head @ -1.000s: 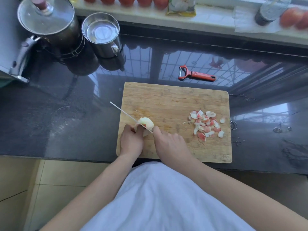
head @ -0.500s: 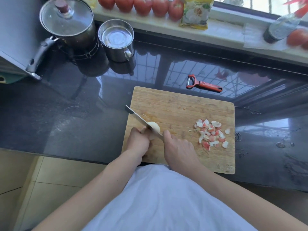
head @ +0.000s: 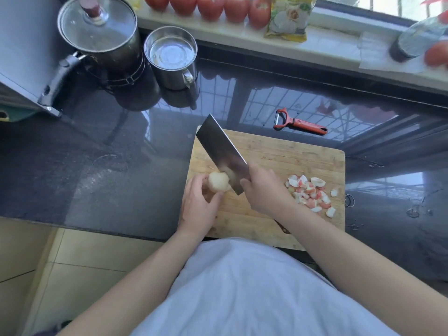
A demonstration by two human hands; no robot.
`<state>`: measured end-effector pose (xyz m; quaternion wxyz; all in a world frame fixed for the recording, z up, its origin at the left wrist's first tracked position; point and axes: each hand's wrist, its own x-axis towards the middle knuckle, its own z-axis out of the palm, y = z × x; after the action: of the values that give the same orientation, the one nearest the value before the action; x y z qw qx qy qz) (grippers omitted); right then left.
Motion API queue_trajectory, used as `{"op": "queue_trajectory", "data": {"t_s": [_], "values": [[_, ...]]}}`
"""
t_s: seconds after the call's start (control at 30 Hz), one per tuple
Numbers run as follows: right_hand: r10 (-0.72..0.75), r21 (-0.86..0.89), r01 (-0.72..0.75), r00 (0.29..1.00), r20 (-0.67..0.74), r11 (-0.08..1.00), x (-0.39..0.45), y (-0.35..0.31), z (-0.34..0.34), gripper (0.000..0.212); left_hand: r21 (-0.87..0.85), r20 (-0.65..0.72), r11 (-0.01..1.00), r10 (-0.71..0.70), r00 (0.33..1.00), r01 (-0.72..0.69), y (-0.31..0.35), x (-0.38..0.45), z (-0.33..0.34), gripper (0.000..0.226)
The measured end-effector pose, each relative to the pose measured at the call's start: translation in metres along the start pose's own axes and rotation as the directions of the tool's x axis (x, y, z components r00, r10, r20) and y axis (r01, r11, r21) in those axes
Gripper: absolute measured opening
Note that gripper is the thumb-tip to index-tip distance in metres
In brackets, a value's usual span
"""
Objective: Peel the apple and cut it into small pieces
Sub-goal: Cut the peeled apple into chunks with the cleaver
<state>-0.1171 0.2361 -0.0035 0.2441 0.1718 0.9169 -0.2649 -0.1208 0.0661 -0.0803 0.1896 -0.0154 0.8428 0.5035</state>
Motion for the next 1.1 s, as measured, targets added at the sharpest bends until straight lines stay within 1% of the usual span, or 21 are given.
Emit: {"op": "queue_trajectory", "data": {"t_s": [0.1,0.17,0.23,0.33,0.4,0.47,0.53,0.6,0.63,0.73,0.77,0.8,0.87,0.93,1.0,1.03,1.1], "values": [[0.043,0.083,-0.045,0.999,0.023,0.996,0.005,0.009,-0.007,0.01,-0.016,0.057,1.0,0.005,0.998,-0.004,0.01,0.014,-0.002,0.034],[0.077,0.258,-0.093,0.994,0.071,0.962,0.005,0.014,-0.012,0.014,0.012,0.115,1.0,-0.008,0.993,0.007,0.012,0.021,-0.003,0.034],[0.115,0.405,-0.145,0.989,0.097,0.903,0.001,0.019,-0.02,0.014,0.027,0.17,0.999,-0.037,0.985,0.033,0.015,0.026,-0.002,0.036],[0.201,0.501,-0.187,0.979,0.026,0.845,-0.008,0.036,-0.029,0.015,0.084,0.188,0.995,-0.071,0.98,0.056,0.023,0.034,0.0,0.041],[0.247,0.47,-0.204,0.969,-0.03,0.859,-0.015,0.053,-0.029,0.014,0.1,0.198,0.991,-0.103,0.975,0.084,0.03,0.039,-0.002,0.04],[0.28,0.411,-0.235,0.959,-0.052,0.881,-0.022,0.07,-0.024,0.01,0.13,0.202,0.987,-0.122,0.972,0.097,0.032,0.045,-0.005,0.04],[0.305,0.367,-0.27,0.952,-0.039,0.89,-0.028,0.082,-0.015,0.009,0.221,0.183,0.973,-0.106,0.977,0.064,0.034,0.053,-0.007,0.04],[0.315,0.395,-0.283,0.949,-0.018,0.874,-0.032,0.087,-0.003,0.009,0.261,0.175,0.964,-0.099,0.979,0.051,0.037,0.057,-0.008,0.039],[0.316,0.422,-0.281,0.949,-0.013,0.862,-0.035,0.087,0.002,0.009,0.245,0.197,0.968,-0.096,0.976,0.046,0.038,0.058,-0.008,0.036],[0.322,0.453,-0.28,0.947,-0.016,0.846,-0.044,0.087,0.016,0.009,0.211,0.326,0.977,-0.053,0.944,-0.018,0.036,0.042,-0.005,0.034],[0.32,0.454,-0.28,0.947,-0.013,0.846,-0.048,0.087,0.019,0.009,0.19,0.336,0.981,-0.027,0.941,-0.04,0.032,0.034,-0.002,0.035],[0.314,0.444,-0.278,0.949,-0.01,0.852,-0.05,0.087,0.022,0.008,0.169,0.319,0.984,-0.006,0.948,-0.05,0.027,0.027,0.003,0.038],[0.289,0.388,-0.26,0.957,-0.016,0.884,-0.057,0.087,0.024,0.006,0.162,0.252,0.986,0.009,0.968,-0.052,0.02,0.015,0.011,0.047],[0.268,0.321,-0.244,0.963,-0.031,0.915,-0.063,0.086,0.025,0.011,0.199,0.222,0.978,0.014,0.975,-0.059,0.017,0.006,0.017,0.065],[0.255,0.262,-0.235,0.966,-0.045,0.936,-0.069,0.084,0.026,0.015,0.223,0.255,0.974,-0.009,0.967,-0.05,0.016,0.002,0.022,0.085],[0.247,0.232,-0.229,0.968,-0.053,0.945,-0.071,0.084,0.027,0.016,0.231,0.28,0.972,-0.028,0.96,-0.039,0.016,-0.001,0.024,0.086],[0.227,0.199,-0.211,0.972,-0.059,0.957,-0.074,0.083,0.029,0.016,0.241,0.301,0.97,-0.061,0.952,-0.014,0.016,-0.004,0.027,0.076]]}}
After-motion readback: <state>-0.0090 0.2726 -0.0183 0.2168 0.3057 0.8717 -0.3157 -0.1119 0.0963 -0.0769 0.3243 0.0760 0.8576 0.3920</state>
